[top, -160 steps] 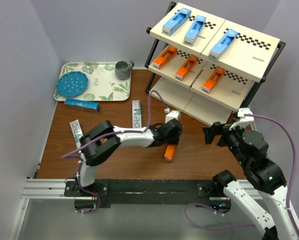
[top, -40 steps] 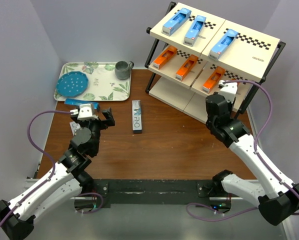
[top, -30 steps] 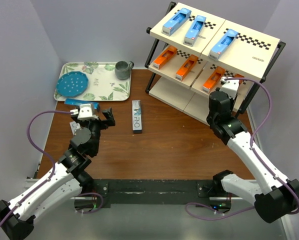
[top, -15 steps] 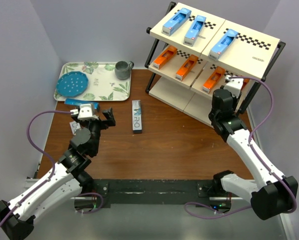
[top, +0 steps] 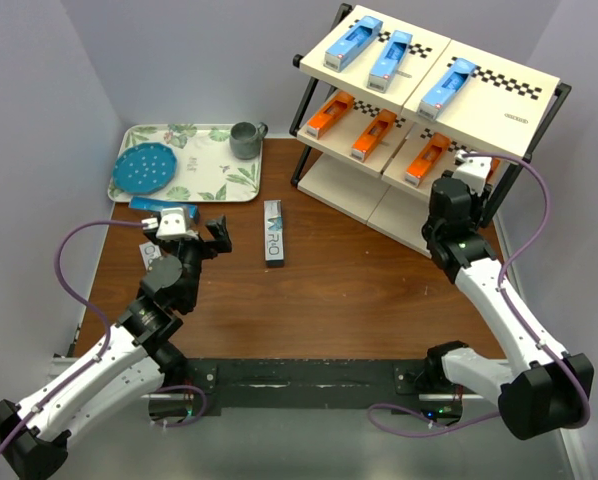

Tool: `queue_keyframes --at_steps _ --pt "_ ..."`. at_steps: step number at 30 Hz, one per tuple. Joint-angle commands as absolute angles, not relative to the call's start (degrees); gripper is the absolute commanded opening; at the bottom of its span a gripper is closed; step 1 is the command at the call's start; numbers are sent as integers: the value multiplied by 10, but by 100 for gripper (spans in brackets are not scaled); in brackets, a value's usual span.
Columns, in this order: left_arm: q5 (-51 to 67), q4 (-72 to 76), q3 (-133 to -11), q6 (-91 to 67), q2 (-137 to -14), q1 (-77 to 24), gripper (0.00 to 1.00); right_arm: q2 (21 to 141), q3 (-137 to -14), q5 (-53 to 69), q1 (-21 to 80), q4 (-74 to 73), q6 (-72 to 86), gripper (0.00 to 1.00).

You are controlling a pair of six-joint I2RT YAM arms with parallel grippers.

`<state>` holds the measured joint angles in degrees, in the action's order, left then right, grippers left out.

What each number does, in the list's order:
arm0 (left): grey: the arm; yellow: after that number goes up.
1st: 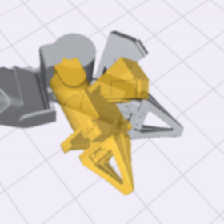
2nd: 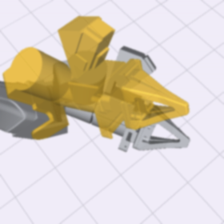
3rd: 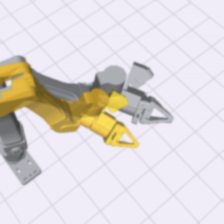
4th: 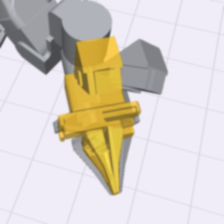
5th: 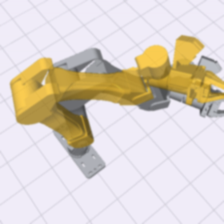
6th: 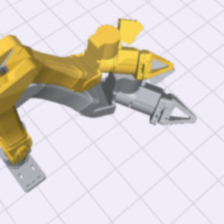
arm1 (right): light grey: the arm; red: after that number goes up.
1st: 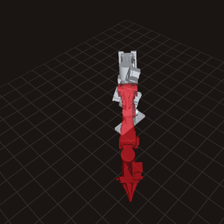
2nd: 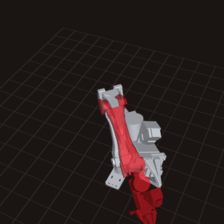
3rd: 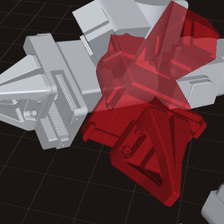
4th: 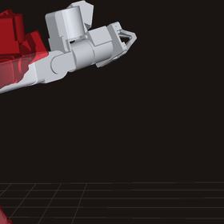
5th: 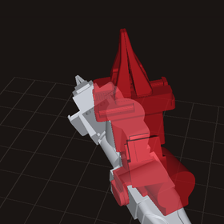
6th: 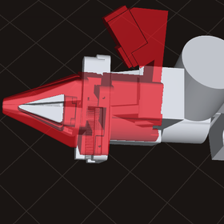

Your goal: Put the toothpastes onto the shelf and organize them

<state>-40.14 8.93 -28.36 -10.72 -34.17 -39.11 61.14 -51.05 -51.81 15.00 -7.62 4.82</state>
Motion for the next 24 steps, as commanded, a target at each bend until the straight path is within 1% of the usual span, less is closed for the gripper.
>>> queue_keyframes --at_steps 1,10,14,21,24 --pt "-398 116 -285 -100 -344 -389 98 596 -508 -493 148 -59 44 53" --pt "-398 117 -284 -99 -345 -389 98 557 -502 -456 147 -76 25 52" --pt "-396 117 -285 -99 -345 -389 98 556 -495 -441 147 -77 16 45" --pt "-396 115 -284 -99 -343 -389 98 553 -486 -424 145 -83 8 38" --pt "-396 115 -285 -99 -343 -389 98 543 -483 -421 142 -90 4 38"
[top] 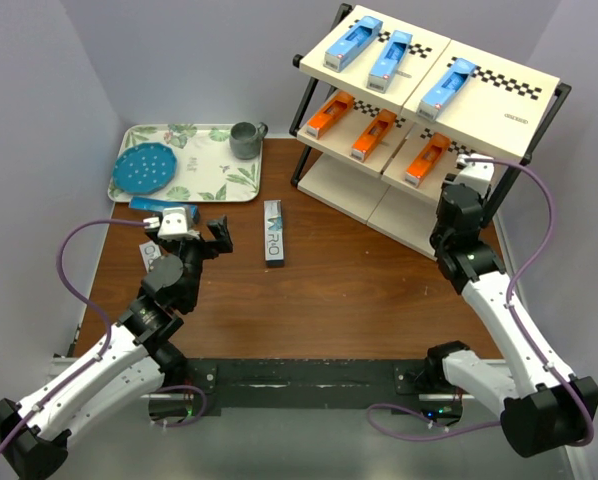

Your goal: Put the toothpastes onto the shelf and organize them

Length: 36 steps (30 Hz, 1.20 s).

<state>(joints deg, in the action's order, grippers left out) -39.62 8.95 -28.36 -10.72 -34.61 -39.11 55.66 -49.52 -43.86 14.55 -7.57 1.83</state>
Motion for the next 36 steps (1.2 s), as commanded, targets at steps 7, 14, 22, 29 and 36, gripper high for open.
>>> queue_keyframes --at_steps 7,14,22,29,36 --pt "-394 115 -284 -98 -341 -389 98 529 -476 -390 134 -97 -32 38" --pt "-391 114 -284 -99 -340 -389 98 519 -484 -377 130 -112 -33 54" --pt "-391 115 -285 -99 -345 -389 98 467 -541 -302 130 -204 -18 80" --pt "-383 115 -285 -106 -356 -389 98 427 -612 -190 131 -322 -19 91" --pt "-356 94 -290 -145 -379 -389 98 409 -648 10 130 -425 -26 94"
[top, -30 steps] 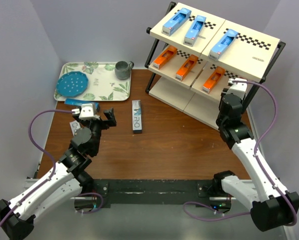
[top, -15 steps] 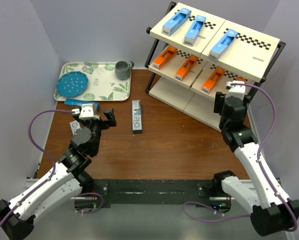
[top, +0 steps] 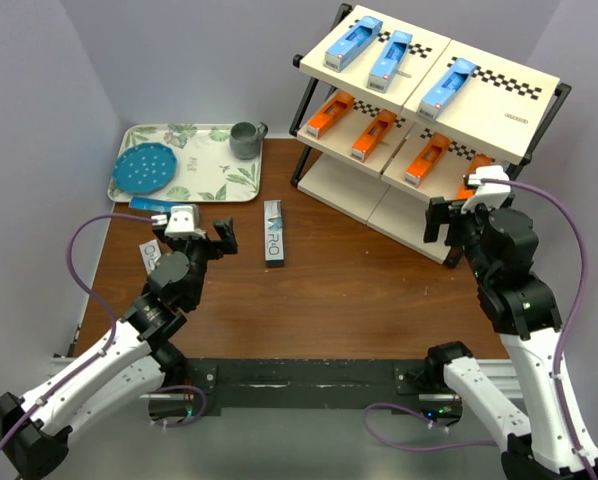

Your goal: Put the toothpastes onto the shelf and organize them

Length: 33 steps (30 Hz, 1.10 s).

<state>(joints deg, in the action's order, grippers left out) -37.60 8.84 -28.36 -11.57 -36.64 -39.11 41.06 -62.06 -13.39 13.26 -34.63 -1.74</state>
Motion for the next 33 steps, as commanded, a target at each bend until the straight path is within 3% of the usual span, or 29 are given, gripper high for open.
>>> queue_keyframes --at_steps 1,10,17,23,28,33 --pt "-350 91 -291 -155 -382 -389 98 409 -650 60 130 -430 -25 97" --pt "-337 57 -314 -190 -426 -389 98 432 -581 187 158 -368 38 98" --pt "-359 15 -331 -200 -411 -389 98 496 -525 2 428 -282 79 98" --pt "-398 -24 -345 -163 -353 -389 98 606 -462 -198 588 -85 128 99" --pt "-440 -18 -333 -118 -305 -389 99 728 -458 -344 655 80 157 98" --pt "-463 -9 -313 -91 -291 -389 100 879 -485 -411 679 185 201 99"
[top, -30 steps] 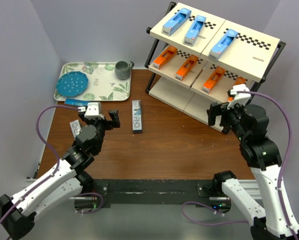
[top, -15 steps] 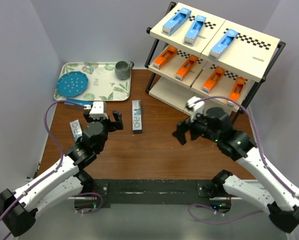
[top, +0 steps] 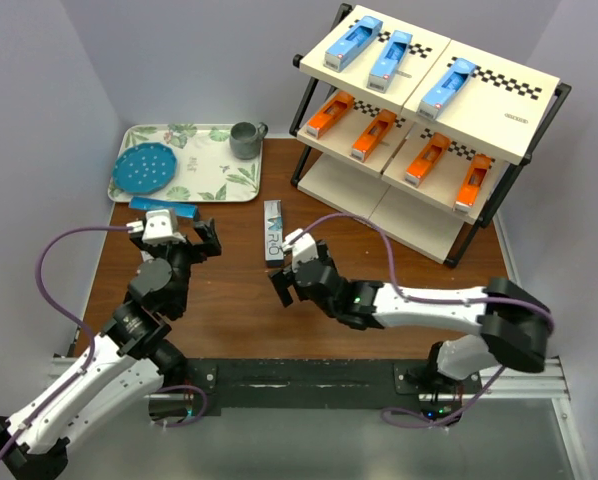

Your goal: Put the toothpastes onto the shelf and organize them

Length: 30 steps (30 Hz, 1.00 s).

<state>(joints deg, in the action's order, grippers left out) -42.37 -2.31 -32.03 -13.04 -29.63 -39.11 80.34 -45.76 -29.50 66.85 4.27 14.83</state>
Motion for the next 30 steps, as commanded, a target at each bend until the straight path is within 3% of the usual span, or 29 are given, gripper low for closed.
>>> queue_keyframes --at_steps 1,13,22,25,30 --pt "-466 -9 -310 -90 -287 -389 100 903 -500 -417 682 196 210 99" --pt "-472 42 -272 -76 -283 -389 100 1165 -644 -542 684 250 263 98" --pt "-438 50 -265 -81 -293 -389 100 1223 -671 -570 659 229 302 88" --pt "-426 51 -264 -85 -297 -389 100 1225 -661 -560 652 256 294 78" --pt "-415 53 -263 -88 -298 -389 100 1209 -642 -553 651 291 290 49"
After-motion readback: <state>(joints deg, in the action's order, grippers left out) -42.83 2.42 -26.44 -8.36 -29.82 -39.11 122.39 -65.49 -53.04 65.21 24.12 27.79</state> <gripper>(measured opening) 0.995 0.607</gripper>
